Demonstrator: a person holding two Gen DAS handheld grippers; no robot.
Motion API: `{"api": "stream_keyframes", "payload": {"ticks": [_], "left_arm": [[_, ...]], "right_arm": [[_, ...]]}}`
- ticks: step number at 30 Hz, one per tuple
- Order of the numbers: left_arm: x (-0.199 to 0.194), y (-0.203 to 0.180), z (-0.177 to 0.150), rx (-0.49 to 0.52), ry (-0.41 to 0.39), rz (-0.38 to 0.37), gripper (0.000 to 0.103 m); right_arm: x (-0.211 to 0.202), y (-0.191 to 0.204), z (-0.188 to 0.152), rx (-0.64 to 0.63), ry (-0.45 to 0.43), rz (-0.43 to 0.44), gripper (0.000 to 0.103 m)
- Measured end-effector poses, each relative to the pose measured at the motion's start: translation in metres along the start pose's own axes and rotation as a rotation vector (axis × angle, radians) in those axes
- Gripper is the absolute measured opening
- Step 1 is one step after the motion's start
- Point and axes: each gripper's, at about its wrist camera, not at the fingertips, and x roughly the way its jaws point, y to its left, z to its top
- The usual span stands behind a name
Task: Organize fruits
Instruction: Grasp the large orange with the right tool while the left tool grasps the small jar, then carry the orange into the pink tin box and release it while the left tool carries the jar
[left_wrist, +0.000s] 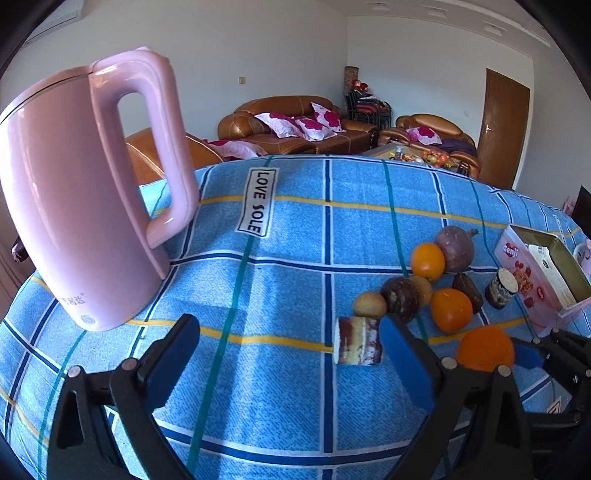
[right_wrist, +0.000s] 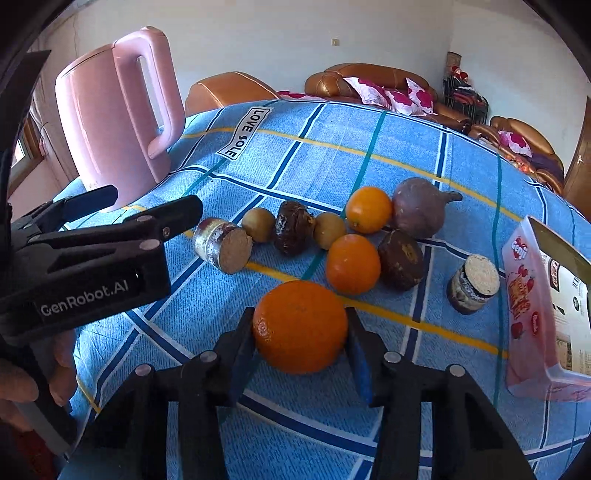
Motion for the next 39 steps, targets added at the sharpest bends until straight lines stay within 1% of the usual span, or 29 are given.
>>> {"api": "stream_keyframes", "payload": {"ticks": [2, 4, 7, 9, 10, 11, 14, 17, 21, 23, 26, 29, 31, 35, 39], "left_arm": [[0.007, -0.01, -0.001, 0.032, 0.035, -0.046, 0.081], [0.011, -0.021, -0.002, 0.055, 0.065, -0.085, 0.072], [0.018, -0.03, 0.0, 0.057, 0.098, -0.123, 0.068], [0.025, -0.033, 0.001, 0.056, 0.132, -0.121, 0.054], [0.031, -0.033, 0.0, 0.049, 0.152, -0.122, 0.041], [0.034, -0.031, 0.0, 0.036, 0.171, -0.125, 0.035], [0.033, -0.025, 0.0, 0.004, 0.165, -0.144, 0.032], [0.032, -0.024, 0.0, -0.005, 0.163, -0.148, 0.032], [0.024, -0.013, -0.001, -0.036, 0.137, -0.113, 0.031], [0.019, -0.003, -0.001, -0.072, 0.1, -0.086, 0.031], [0.001, 0.006, -0.002, -0.13, 0.014, -0.041, 0.031], [-0.015, 0.006, -0.003, -0.15, -0.068, 0.001, 0.031], [-0.025, 0.002, -0.003, -0.155, -0.118, 0.026, 0.031], [-0.035, -0.012, -0.006, -0.165, -0.167, 0.026, 0.031], [-0.04, -0.036, -0.003, -0.145, -0.203, 0.004, 0.031]], "right_arm": [[-0.016, -0.01, -0.003, 0.02, -0.045, -0.01, 0.048], [-0.027, -0.019, -0.007, 0.03, -0.087, -0.02, 0.048], [-0.036, -0.035, -0.011, 0.063, -0.116, -0.021, 0.048], [-0.037, -0.043, -0.012, 0.085, -0.113, -0.019, 0.048], [-0.035, -0.045, -0.01, 0.091, -0.11, -0.016, 0.048], [-0.032, -0.046, -0.009, 0.094, -0.107, -0.013, 0.048], [-0.027, -0.045, -0.009, 0.083, -0.093, -0.013, 0.048], [-0.021, -0.041, -0.009, 0.08, -0.079, -0.002, 0.048], [-0.026, -0.041, -0.009, 0.076, -0.1, -0.02, 0.048], [-0.028, -0.041, -0.009, 0.077, -0.116, -0.02, 0.048], [-0.034, -0.041, -0.007, 0.072, -0.143, -0.034, 0.048], [-0.042, -0.042, -0.007, 0.071, -0.175, -0.049, 0.048], [-0.048, -0.043, -0.005, 0.067, -0.204, -0.075, 0.048], [-0.059, -0.047, -0.003, 0.064, -0.258, -0.135, 0.048], [-0.069, -0.06, -0.002, 0.094, -0.295, -0.148, 0.048]]}}
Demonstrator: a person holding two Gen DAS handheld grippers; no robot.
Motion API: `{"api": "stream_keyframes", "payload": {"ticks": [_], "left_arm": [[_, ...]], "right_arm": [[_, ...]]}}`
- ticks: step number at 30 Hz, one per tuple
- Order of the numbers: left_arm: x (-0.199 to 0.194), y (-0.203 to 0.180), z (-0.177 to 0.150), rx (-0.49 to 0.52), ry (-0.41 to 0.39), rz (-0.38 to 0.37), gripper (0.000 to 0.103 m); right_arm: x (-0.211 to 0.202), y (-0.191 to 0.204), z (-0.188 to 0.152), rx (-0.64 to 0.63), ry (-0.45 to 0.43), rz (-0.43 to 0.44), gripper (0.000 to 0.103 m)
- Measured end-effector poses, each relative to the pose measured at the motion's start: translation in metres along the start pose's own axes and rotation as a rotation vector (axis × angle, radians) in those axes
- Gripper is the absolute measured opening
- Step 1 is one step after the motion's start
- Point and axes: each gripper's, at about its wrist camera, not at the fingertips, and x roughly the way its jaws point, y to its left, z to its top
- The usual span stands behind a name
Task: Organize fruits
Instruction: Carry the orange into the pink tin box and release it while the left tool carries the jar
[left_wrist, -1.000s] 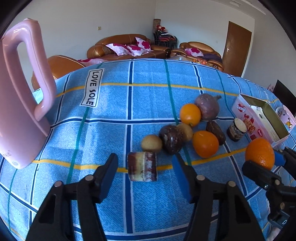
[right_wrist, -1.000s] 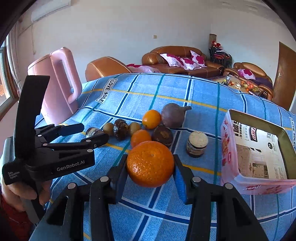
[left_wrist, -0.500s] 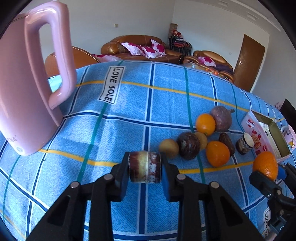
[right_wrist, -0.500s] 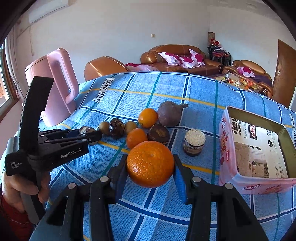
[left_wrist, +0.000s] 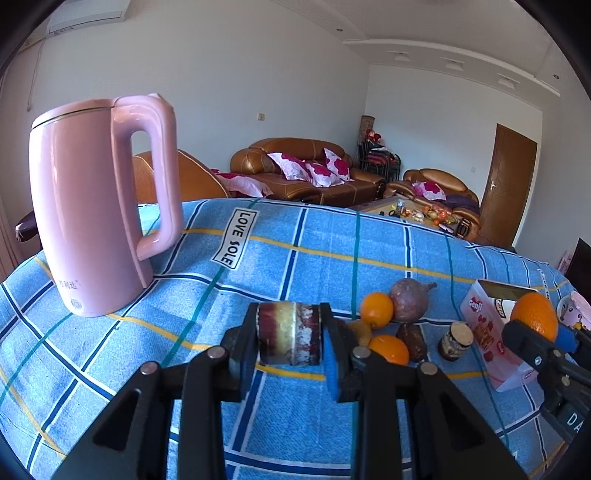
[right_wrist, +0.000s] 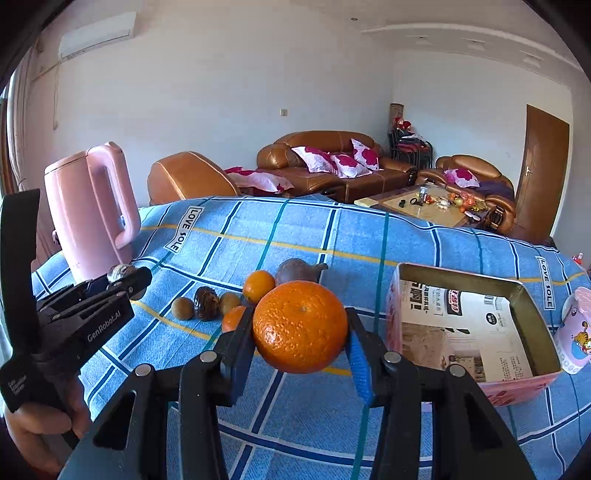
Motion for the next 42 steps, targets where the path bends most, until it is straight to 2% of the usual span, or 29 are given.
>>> {"api": "stream_keyframes", "payload": {"ticks": [9, 25, 34, 39, 42], "left_arm": [[-0.001, -0.055, -0.005, 0.038, -0.008, -0.089, 0.031], [0.004, -0.16, -0.01, 0.148, -0.007, -0.234, 0.031], [0.011, -0.209, -0.012, 0.213, 0.011, -0.302, 0.031], [0.017, -0.228, -0.012, 0.227, 0.038, -0.385, 0.031], [0.022, -0.234, -0.011, 0.225, 0.057, -0.405, 0.031]], "right_arm": [[-0.01, -0.04, -0.001, 0.014, -0.039, -0.099, 0.048], [-0.013, -0.134, -0.005, 0.085, -0.017, -0.247, 0.048], [-0.012, -0.174, -0.01, 0.088, 0.008, -0.298, 0.048], [-0.013, -0.193, -0.012, 0.095, 0.02, -0.318, 0.048], [-0.012, -0.2, -0.012, 0.111, 0.028, -0.307, 0.048]]}}
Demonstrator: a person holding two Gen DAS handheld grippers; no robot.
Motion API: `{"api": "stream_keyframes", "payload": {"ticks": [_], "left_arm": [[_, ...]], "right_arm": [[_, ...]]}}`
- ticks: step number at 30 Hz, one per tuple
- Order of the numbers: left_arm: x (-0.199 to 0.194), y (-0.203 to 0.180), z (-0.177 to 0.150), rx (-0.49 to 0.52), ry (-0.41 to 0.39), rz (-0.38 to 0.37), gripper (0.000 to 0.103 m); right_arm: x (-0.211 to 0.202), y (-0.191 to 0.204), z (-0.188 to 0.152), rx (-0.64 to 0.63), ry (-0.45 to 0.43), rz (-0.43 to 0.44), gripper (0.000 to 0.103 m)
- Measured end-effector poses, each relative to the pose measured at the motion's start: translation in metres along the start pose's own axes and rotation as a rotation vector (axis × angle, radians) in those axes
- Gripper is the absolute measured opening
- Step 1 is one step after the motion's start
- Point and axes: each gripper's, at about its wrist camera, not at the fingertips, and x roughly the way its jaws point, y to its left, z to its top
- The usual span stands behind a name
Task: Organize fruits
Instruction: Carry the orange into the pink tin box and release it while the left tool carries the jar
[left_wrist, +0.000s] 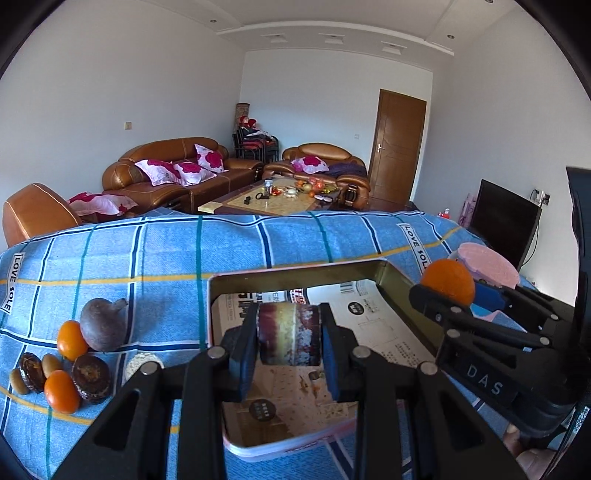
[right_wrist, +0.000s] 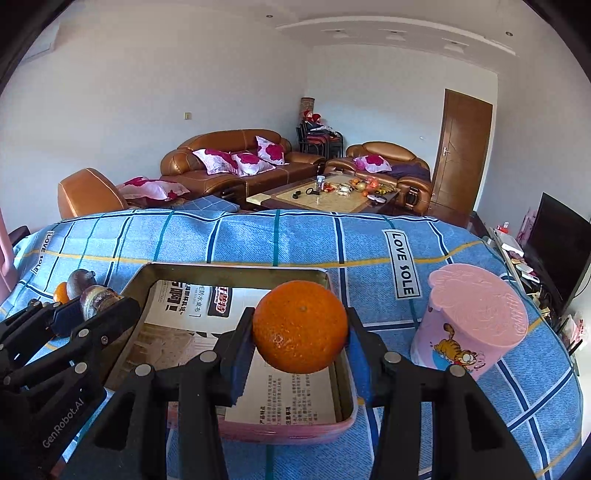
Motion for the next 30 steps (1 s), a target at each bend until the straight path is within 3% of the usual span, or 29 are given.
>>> {"api": "stream_keyframes", "payload": {"ticks": [4, 13, 21, 30], "left_arm": [[0.013, -0.001, 0.004, -0.024, 0.039, -0.007, 0.031], [0.023, -0.008, 0.002, 0.009, 0.1, 0.092, 0.031], [0.025, -0.001, -0.001, 0.011, 0.124, 0.173, 0.031], [0.024, 0.0, -0.001, 0.02, 0.121, 0.201, 0.034]], "right_arm": [[0.008, -0.001, -0.001, 0.005, 0.036, 0.013, 0.048], [0.018, 0.002, -0.003, 0.006, 0.074, 0.058, 0.048], [0.033, 0.005, -0.01, 0.013, 0.139, 0.1, 0.049], [0.04, 0.015, -0.019, -0.008, 0.173, 0.133, 0.05]]}}
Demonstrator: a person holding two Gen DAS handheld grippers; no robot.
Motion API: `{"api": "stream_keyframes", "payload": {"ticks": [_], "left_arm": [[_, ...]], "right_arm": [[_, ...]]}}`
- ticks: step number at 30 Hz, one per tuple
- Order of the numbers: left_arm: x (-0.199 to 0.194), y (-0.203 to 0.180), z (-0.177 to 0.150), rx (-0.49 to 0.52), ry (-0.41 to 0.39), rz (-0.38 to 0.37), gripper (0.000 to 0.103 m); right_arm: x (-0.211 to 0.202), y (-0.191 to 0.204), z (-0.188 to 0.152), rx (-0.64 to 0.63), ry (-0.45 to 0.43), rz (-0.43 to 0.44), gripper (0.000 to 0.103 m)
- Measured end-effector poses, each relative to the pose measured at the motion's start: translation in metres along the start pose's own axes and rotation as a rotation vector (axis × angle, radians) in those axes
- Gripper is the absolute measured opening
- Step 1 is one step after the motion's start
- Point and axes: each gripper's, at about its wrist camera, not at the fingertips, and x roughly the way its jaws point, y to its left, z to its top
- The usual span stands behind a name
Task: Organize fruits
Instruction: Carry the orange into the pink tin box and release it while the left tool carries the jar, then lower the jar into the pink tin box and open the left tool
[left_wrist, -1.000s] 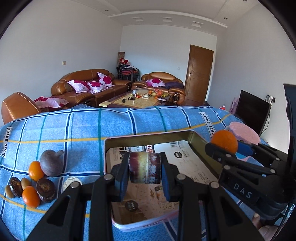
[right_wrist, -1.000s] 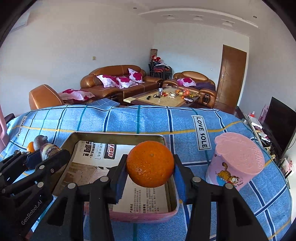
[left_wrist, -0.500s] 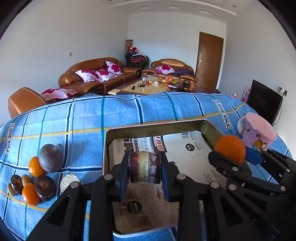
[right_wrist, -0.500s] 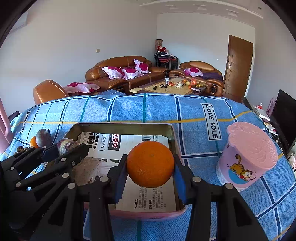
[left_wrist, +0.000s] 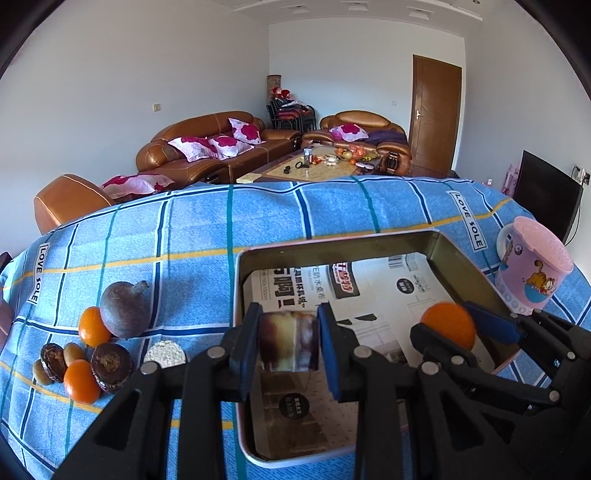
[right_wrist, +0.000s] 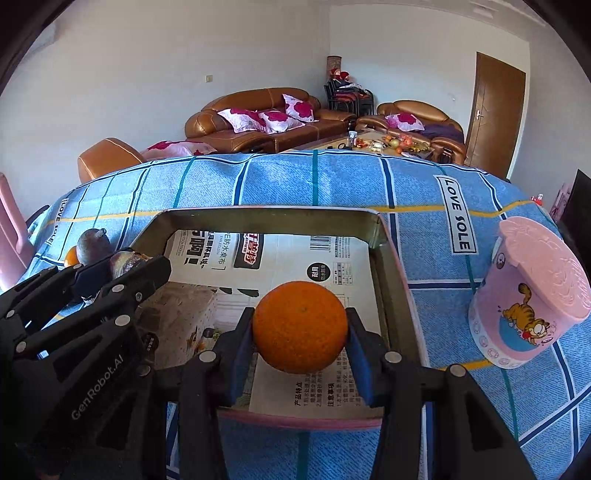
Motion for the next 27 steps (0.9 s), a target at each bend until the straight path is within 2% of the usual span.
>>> {"api": "stream_keyframes", "payload": {"ticks": [6, 8, 9, 11, 13, 15, 20, 27], "left_arm": [[-0.007, 0.001, 0.0, 0.006, -0.036, 0.022, 0.048], [-0.014, 0.002, 0.001, 0.011, -0.074, 0.06, 0.069], [-0.018, 0.003, 0.002, 0.011, -0.096, 0.079, 0.074], [-0.024, 0.005, 0.003, 0.005, -0.132, 0.106, 0.091], [-0.029, 0.009, 0.004, -0.008, -0.151, 0.116, 0.101], [-0.033, 0.011, 0.004, -0.013, -0.164, 0.118, 0.101], [-0.037, 0.01, 0.002, 0.024, -0.182, 0.15, 0.101], [-0.04, 0.023, -0.003, 0.005, -0.163, 0.151, 0.103]], "right_arm": [[-0.01, -0.01, 0.003, 0.05, -0.055, -0.021, 0.064], [-0.015, -0.015, 0.005, 0.077, -0.081, -0.017, 0.066], [-0.019, -0.018, 0.006, 0.092, -0.101, -0.019, 0.067], [-0.027, -0.025, 0.007, 0.129, -0.149, -0.017, 0.07], [-0.035, -0.033, 0.007, 0.17, -0.199, -0.018, 0.074], [-0.039, -0.039, 0.008, 0.203, -0.235, -0.025, 0.083], [-0.035, -0.041, 0.008, 0.211, -0.223, -0.05, 0.083], [-0.033, -0.032, 0.006, 0.166, -0.219, -0.108, 0.083]]}}
